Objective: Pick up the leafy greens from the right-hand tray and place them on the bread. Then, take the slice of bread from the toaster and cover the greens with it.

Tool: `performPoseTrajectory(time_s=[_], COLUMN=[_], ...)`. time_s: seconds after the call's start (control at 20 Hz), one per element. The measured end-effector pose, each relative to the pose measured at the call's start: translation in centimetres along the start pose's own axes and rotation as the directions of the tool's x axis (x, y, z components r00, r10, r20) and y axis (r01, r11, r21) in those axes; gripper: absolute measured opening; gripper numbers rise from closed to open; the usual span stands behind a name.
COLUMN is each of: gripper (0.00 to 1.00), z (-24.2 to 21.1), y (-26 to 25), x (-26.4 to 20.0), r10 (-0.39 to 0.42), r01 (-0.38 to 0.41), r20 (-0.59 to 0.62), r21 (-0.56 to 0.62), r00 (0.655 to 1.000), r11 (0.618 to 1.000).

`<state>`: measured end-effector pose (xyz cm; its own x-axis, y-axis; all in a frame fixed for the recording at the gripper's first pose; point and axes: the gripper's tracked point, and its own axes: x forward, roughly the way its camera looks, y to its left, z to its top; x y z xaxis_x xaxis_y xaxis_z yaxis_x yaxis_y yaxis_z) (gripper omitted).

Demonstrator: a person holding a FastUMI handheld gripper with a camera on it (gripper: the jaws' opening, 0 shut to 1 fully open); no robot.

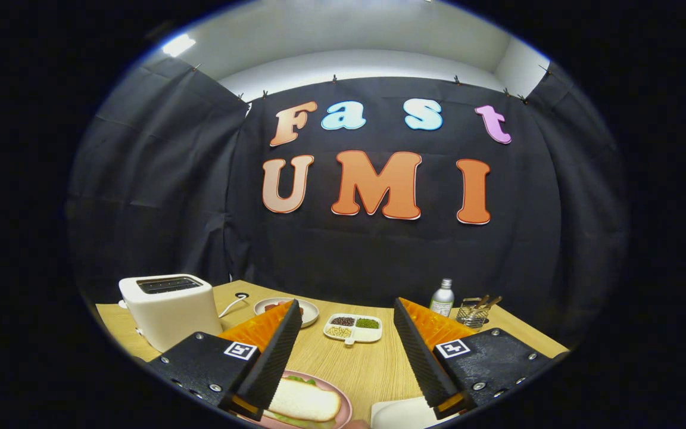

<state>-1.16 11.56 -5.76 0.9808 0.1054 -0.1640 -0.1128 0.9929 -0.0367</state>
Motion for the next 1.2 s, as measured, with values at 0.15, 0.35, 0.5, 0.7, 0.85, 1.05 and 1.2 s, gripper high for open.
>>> performPoseTrajectory(time_s=[0.15, 0.35, 0.5, 0.7, 0.85, 1.05, 1.2], gripper=[0.94, 0.94, 0.94, 0.94, 0.94, 0.94, 0.94], z=[0.2, 0.7, 1.4, 1.9, 1.6, 1.7, 1.2], y=[-0.3, 0.0, -0.2, -1.2, -1.7, -2.6, -2.8], x=[-0.8, -1.5, -1.6, -2.0, -1.9, -2.1, -1.8], r10=[-0.025, -0.035, -0.041, -0.075, -0.082, -0.110, -0.113], r01=[0.026, 0.035, 0.041, 0.072, 0.076, 0.100, 0.105], r20=[0.013, 0.033, 0.057, 0.088, 0.090, 0.112, 0.105], r21=[-0.040, -0.025, 0.010, 0.034, 0.066, 0.091, 0.082], r00=[1.000, 0.999, 0.998, 0.993, 0.993, 0.988, 0.988], r11=[0.999, 0.999, 0.999, 0.997, 0.995, 0.991, 0.991])
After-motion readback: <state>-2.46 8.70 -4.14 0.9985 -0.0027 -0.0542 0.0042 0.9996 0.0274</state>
